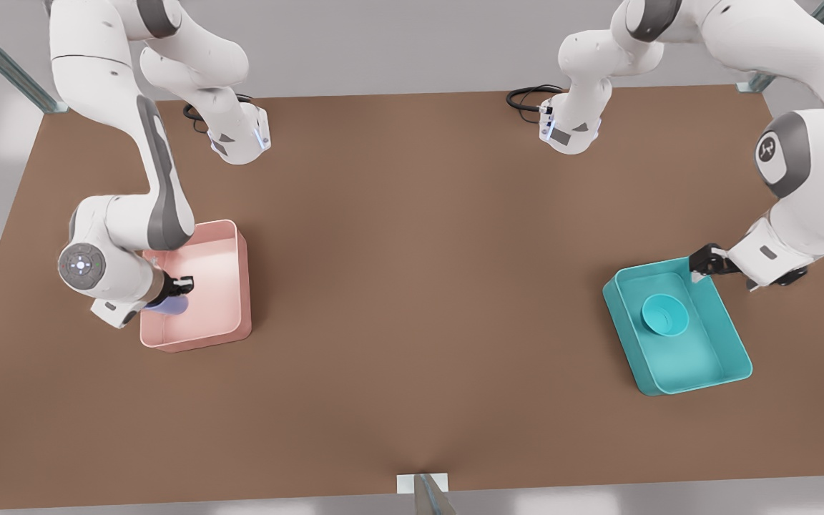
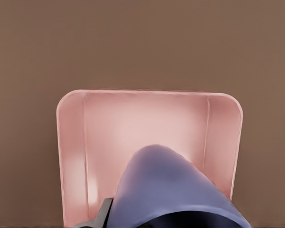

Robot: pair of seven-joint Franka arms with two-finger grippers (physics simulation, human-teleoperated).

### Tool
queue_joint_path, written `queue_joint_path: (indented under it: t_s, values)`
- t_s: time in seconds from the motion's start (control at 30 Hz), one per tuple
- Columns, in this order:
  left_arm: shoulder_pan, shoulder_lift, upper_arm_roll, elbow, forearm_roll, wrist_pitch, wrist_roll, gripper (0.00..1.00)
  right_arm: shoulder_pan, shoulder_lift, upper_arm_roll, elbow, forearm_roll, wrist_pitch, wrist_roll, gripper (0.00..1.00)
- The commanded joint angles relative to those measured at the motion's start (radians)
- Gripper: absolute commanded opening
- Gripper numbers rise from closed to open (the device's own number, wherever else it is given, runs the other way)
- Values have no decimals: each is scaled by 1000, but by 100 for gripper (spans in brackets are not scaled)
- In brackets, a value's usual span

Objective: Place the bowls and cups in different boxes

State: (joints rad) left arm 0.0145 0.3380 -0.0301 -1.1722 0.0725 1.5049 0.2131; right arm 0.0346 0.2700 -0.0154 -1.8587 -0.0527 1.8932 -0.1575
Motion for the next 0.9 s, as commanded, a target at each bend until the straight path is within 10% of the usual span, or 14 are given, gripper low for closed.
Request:
queue_joint_path:
  t_s: [0.0,0.3,0.37,0.87]
  values:
    - [4,-7,-1,5,10,-291,-222,100,1,31,0,-33,-6,67,-274,21]
    - [5,-11,-1,5,13,-311,-222,100,-27,181,0,-23,-6,303,-277,21]
    - [5,-11,1,5,13,-316,-222,100,-27,182,2,-23,-6,302,-278,100]
    - [7,-11,1,5,13,-318,-222,100,-13,-57,17,12,19,28,-280,100]
